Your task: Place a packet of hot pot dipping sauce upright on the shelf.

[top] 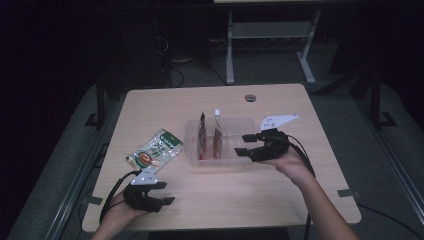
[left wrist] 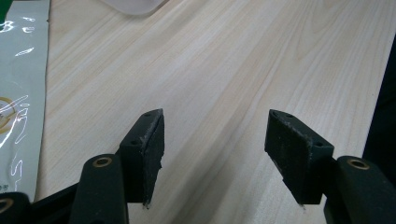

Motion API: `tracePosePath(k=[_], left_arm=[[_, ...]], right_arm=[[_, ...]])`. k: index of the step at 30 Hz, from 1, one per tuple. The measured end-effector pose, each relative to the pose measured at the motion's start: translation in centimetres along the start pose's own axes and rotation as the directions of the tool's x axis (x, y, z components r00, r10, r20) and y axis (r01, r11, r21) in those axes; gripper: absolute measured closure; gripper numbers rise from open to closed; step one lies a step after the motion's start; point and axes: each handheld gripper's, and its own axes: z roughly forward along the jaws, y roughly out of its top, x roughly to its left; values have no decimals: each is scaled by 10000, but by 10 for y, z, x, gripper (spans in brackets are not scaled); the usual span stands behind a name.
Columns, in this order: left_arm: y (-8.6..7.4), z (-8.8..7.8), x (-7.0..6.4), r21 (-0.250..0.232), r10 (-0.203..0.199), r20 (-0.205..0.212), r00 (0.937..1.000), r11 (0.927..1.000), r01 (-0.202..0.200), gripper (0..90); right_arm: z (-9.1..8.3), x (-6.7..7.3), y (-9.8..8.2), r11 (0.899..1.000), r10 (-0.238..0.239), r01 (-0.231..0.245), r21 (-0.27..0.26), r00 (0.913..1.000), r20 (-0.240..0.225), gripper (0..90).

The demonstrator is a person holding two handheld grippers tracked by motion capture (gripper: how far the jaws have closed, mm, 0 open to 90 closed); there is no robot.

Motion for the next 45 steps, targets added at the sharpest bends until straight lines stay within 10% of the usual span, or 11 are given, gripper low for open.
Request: tracePosePath(k=[34, 45], left_arm=[[0, -1, 0, 33, -140, -90, 9999, 9999, 140, 403], [12, -25, 25, 159, 1, -1023, 9947, 9999, 15, 379]], right_arm=[[-15, 41, -87, 9870, 338, -330, 1575, 9994, -23, 360], [-14, 42, -95, 9830, 443, -419, 1787, 9990, -96, 359]])
